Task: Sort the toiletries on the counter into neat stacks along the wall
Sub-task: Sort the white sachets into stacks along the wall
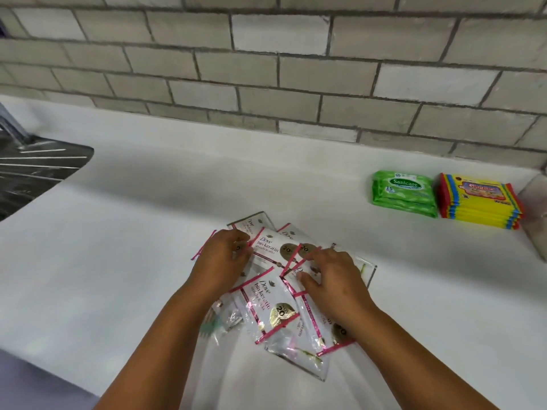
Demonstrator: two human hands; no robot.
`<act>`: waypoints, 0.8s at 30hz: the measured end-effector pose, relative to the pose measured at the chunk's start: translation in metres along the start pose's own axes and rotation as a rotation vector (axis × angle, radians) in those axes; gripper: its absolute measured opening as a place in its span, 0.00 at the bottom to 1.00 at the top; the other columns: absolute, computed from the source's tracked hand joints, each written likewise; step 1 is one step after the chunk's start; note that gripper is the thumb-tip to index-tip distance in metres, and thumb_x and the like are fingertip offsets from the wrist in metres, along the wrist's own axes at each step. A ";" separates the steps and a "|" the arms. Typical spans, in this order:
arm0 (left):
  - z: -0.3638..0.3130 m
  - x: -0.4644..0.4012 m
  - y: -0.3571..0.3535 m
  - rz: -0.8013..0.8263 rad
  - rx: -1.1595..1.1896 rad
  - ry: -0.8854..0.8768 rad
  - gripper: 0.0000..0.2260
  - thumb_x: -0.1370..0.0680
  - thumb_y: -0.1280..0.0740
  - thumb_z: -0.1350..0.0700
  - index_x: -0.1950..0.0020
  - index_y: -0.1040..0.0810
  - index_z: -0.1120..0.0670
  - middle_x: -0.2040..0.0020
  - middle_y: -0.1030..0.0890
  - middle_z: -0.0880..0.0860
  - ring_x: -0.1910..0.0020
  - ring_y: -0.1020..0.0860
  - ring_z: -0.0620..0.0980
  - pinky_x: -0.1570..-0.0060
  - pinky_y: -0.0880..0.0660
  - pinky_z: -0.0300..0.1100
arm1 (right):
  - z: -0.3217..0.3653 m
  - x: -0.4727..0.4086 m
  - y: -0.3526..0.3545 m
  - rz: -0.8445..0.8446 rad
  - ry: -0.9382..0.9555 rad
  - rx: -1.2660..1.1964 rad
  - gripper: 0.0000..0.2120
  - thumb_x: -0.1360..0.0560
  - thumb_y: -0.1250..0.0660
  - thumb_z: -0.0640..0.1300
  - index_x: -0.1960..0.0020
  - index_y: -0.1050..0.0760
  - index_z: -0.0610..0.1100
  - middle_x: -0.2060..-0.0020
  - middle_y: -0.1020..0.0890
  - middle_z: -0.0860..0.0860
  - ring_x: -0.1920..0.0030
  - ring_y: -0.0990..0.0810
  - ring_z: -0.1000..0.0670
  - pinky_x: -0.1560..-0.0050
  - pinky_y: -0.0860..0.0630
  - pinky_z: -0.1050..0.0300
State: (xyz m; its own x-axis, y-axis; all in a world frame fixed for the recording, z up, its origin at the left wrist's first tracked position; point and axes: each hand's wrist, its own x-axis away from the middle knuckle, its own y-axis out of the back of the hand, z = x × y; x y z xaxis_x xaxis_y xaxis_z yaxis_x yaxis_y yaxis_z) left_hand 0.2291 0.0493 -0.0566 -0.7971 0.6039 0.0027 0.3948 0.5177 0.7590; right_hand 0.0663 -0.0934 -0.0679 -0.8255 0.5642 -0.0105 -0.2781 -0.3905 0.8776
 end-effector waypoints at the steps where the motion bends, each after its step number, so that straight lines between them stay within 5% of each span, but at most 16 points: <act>1: 0.005 0.000 0.003 0.002 -0.004 0.009 0.13 0.22 0.33 0.49 0.38 0.23 0.49 0.36 0.24 0.49 0.47 0.24 0.46 0.55 0.26 0.33 | 0.005 -0.004 -0.003 -0.013 -0.003 0.004 0.21 0.23 0.38 0.57 0.31 0.30 0.55 0.38 0.24 0.53 0.38 0.30 0.49 0.38 0.31 0.52; 10: 0.031 0.004 0.021 0.043 0.061 -0.007 0.12 0.22 0.33 0.49 0.40 0.23 0.48 0.41 0.23 0.47 0.52 0.25 0.42 0.61 0.30 0.31 | 0.038 -0.057 -0.019 0.094 -0.121 0.204 0.37 0.28 0.38 0.69 0.28 0.36 0.47 0.35 0.27 0.47 0.35 0.32 0.44 0.38 0.32 0.47; 15: 0.032 0.005 0.020 0.077 0.065 -0.071 0.10 0.22 0.34 0.49 0.41 0.23 0.48 0.42 0.23 0.47 0.51 0.24 0.43 0.54 0.25 0.37 | 0.040 -0.064 -0.023 0.109 -0.202 0.216 0.37 0.34 0.32 0.71 0.34 0.29 0.48 0.41 0.26 0.47 0.38 0.30 0.44 0.40 0.30 0.46; 19: 0.025 0.007 0.014 0.104 0.070 -0.138 0.10 0.21 0.33 0.50 0.40 0.23 0.48 0.46 0.24 0.44 0.52 0.25 0.41 0.58 0.30 0.30 | 0.046 -0.063 -0.022 0.054 -0.228 0.198 0.35 0.36 0.28 0.68 0.37 0.27 0.49 0.43 0.25 0.46 0.40 0.29 0.44 0.40 0.30 0.47; 21: 0.023 0.007 0.011 0.115 0.072 -0.172 0.12 0.22 0.33 0.50 0.40 0.22 0.51 0.44 0.23 0.46 0.49 0.23 0.45 0.53 0.27 0.35 | 0.048 -0.059 -0.023 -0.025 -0.222 0.146 0.31 0.34 0.26 0.63 0.37 0.28 0.48 0.43 0.25 0.46 0.41 0.28 0.44 0.42 0.30 0.49; 24: 0.021 0.009 0.008 0.158 0.055 -0.201 0.11 0.22 0.33 0.48 0.43 0.22 0.50 0.46 0.20 0.48 0.52 0.22 0.45 0.53 0.25 0.38 | 0.049 -0.050 -0.015 -0.145 -0.246 -0.152 0.20 0.28 0.26 0.48 0.39 0.28 0.45 0.47 0.23 0.46 0.52 0.23 0.49 0.57 0.28 0.63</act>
State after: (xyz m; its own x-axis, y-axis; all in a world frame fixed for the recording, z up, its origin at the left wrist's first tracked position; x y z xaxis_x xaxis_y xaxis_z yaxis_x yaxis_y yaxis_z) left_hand 0.2352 0.0717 -0.0642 -0.6190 0.7852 -0.0155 0.5357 0.4366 0.7228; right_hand 0.1358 -0.0804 -0.0570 -0.6338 0.7735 0.0021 -0.4698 -0.3872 0.7933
